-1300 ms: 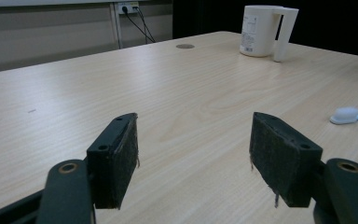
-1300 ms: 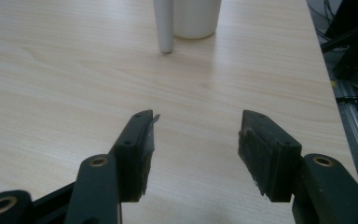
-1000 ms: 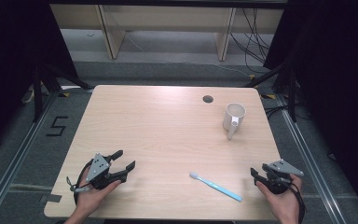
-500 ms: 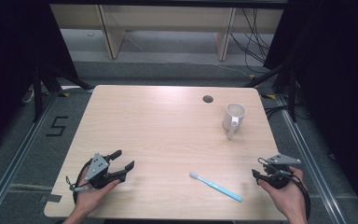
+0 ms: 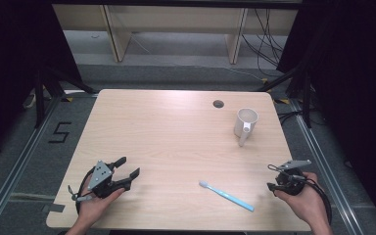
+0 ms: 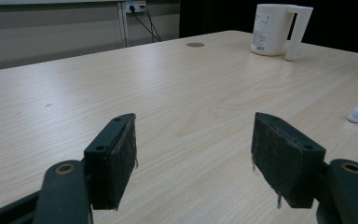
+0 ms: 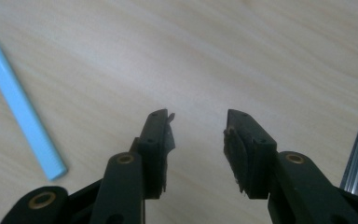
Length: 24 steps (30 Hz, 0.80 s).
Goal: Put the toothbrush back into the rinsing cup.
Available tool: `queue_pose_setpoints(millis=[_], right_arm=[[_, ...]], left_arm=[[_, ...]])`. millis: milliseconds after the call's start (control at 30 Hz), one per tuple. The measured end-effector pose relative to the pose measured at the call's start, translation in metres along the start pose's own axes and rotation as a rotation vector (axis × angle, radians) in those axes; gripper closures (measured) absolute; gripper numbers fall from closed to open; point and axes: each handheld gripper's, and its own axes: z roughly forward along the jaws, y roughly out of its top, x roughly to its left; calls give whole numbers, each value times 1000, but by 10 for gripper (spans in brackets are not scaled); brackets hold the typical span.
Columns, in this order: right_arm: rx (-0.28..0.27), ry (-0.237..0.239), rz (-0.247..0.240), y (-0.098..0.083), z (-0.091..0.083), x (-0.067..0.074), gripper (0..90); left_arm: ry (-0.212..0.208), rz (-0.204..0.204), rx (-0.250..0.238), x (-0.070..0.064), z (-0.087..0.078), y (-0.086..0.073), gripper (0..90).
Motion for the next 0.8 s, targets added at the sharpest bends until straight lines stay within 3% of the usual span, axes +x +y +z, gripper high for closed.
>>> queue_pose_setpoints(millis=[100, 133, 167, 200, 233, 300, 333, 433, 800], right_arm=[[72, 24, -15, 2, 0, -1, 607], [93, 38, 36, 2, 1, 3, 607], [112, 31, -8, 4, 1, 0, 607], [139, 44, 24, 4, 1, 3, 607], [151, 47, -33, 6, 1, -1, 607], [210, 70, -11, 7, 2, 3, 603], [228, 78, -46, 9, 3, 2, 602], [257, 95, -90, 11, 6, 4, 600], [357, 112, -165, 21, 9, 14, 606]], left_arm=[[2, 0, 4, 0, 0, 0, 305], [2, 3, 5, -1, 0, 0, 306], [2, 5, 6, -1, 0, 0, 306], [1, 6, 7, -1, 0, 0, 306], [1, 8, 7, -1, 0, 0, 305], [0, 9, 4, -1, 0, 0, 305], [-1, 8, 3, -1, 0, 0, 305], [-2, 12, 5, -1, 0, 0, 304], [-7, 16, 2, -1, 0, 0, 302]])
